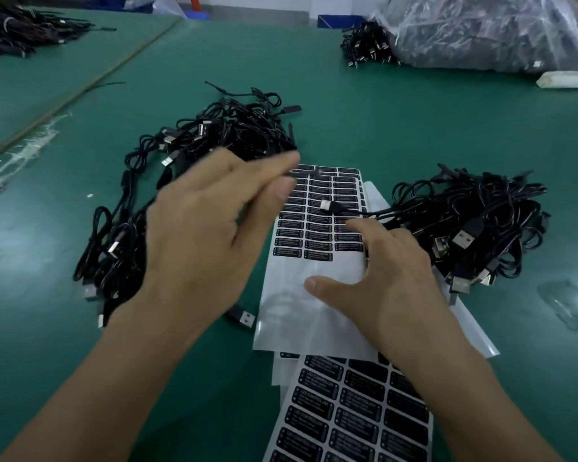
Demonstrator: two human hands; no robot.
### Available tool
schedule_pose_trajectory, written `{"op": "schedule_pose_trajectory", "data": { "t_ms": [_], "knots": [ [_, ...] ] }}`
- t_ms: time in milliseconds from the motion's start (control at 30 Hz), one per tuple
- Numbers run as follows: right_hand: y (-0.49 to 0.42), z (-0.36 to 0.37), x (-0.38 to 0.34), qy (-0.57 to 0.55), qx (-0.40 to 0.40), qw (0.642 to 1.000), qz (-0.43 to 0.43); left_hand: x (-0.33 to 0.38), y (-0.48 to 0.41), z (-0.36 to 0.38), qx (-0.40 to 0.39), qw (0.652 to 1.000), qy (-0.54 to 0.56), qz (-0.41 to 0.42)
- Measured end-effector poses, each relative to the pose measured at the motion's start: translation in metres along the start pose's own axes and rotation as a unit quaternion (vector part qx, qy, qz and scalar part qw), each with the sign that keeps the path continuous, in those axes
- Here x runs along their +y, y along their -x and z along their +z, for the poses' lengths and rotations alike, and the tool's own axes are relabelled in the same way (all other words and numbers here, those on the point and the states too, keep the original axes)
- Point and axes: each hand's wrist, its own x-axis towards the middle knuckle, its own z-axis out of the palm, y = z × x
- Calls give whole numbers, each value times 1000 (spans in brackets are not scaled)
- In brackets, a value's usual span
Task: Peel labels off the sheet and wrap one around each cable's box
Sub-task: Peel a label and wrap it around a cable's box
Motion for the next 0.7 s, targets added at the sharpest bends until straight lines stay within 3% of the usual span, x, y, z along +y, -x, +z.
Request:
{"op": "schedule_pose_trajectory", "data": {
  "t_ms": [67,167,367,500,700],
  "knots": [
    [-2,-2,2,-21,5,1000,-1,5,5,5,-46,999,23,-10],
    [-5,-7,3,-60,9,998,8,2,8,11,-70,991,63,-92],
    [-11,-10,6,-207,-11,978,16,1,11,21,-121,973,114,-162],
    [-17,-11,7,-299,9,952,67,1,15,29,-159,975,39,-152],
    [-16,-6,4,-284,-12,956,76,-2,19,39,-185,973,6,-138]
  ]
}}
